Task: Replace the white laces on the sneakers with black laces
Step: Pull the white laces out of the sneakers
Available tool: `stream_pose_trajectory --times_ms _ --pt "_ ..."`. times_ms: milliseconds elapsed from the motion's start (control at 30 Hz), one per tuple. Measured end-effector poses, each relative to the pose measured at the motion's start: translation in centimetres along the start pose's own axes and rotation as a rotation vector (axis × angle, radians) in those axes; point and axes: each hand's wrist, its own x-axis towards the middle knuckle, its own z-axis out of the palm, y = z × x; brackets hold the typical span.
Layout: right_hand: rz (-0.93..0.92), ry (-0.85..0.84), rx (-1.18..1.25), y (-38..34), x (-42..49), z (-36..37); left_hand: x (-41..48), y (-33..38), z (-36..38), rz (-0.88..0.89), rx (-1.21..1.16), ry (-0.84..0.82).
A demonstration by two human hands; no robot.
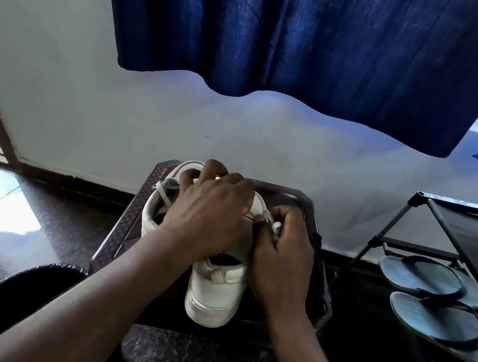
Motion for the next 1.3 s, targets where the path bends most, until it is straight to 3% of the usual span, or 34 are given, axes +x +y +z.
stream_pose_trajectory --times_ms 133,200,233,367,433,500,633,700,900,1000,1167,1300 --pt "-0.010 0.030 -0.056 0.0 0.0 0.1 0.5 -1.4 -0.9 -0.265 -0.641 0.075" --pt "0.006 0.041 -0.078 0.0 0.0 0.2 0.6 -1.8 -1.3 -0.282 -0.768 0.117" --pt "0.001 0.053 -0.091 0.0 0.0 0.3 0.6 -1.9 -1.5 -0.232 -0.671 0.130" --pt "-0.036 0.094 -0.130 -0.1 0.0 0.4 0.0 -1.7 -1.6 -0.007 0.089 0.168" --pt "-0.045 0.095 -0.133 -0.2 0.0 0.4 0.0 -1.6 -1.1 0.034 0.203 0.133" --pt "-0.052 0.100 -0.140 -0.4 0.0 0.3 0.3 -1.5 -0.8 0.018 -0.041 0.181" --pt "-0.035 0.110 -0.160 -0.3 -0.1 0.3 0.9 -1.2 -2.3 -0.196 -1.152 0.167" --pt "-0.019 0.089 -0.155 -0.4 -0.1 0.3 0.5 -1.0 -3.3 -0.222 -1.297 0.149" --pt "0.008 0.070 -0.109 -0.4 0.0 0.4 0.8 -1.3 -2.9 -0.304 -1.217 0.185" --pt "0.000 0.069 -0.109 -0.3 0.1 0.5 0.7 -1.5 -3.1 -0.183 -0.782 0.221" --pt "-0.017 0.075 -0.089 -0.1 0.2 0.7 -0.3 -0.6 -2.1 0.017 0.046 0.033" --pt "-0.026 0.069 -0.078 -0.1 0.3 0.7 -0.4 -0.2 -1.9 0.004 0.196 0.014"
